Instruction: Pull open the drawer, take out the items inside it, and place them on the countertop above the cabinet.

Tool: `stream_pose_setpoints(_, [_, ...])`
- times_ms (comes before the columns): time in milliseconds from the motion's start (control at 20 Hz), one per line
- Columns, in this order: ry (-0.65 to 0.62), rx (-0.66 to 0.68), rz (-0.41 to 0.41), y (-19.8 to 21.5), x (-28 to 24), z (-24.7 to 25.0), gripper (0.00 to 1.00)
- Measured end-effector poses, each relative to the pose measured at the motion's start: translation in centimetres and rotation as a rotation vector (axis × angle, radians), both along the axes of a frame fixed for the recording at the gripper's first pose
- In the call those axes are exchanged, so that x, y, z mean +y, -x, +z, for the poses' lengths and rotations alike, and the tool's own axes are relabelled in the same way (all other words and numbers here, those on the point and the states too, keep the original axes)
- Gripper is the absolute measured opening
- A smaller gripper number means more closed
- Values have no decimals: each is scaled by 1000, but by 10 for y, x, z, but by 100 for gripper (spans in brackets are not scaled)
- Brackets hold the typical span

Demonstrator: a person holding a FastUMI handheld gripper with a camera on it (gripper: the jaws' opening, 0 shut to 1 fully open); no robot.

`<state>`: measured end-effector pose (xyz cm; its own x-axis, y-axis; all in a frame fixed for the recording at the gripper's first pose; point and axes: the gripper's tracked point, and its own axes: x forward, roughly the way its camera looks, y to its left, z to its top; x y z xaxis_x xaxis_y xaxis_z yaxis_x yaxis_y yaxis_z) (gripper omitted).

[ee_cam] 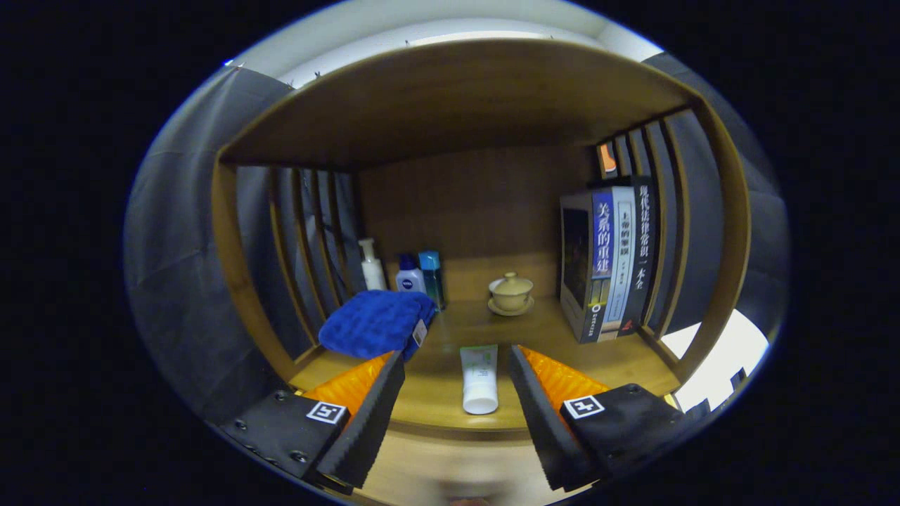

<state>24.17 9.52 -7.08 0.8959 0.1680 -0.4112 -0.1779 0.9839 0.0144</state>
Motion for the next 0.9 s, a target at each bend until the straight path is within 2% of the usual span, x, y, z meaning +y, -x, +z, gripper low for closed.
stream_pose_setpoints(200, [14,-98,32,43,8,30,96])
stream_pose_setpoints(450, [35,-159,69,90,20,41,96])
stream_pose_setpoints(550, [46,-180,70,100,20,38,96])
stream_pose_setpoints(900, [64,-224,51,172,14,12,96])
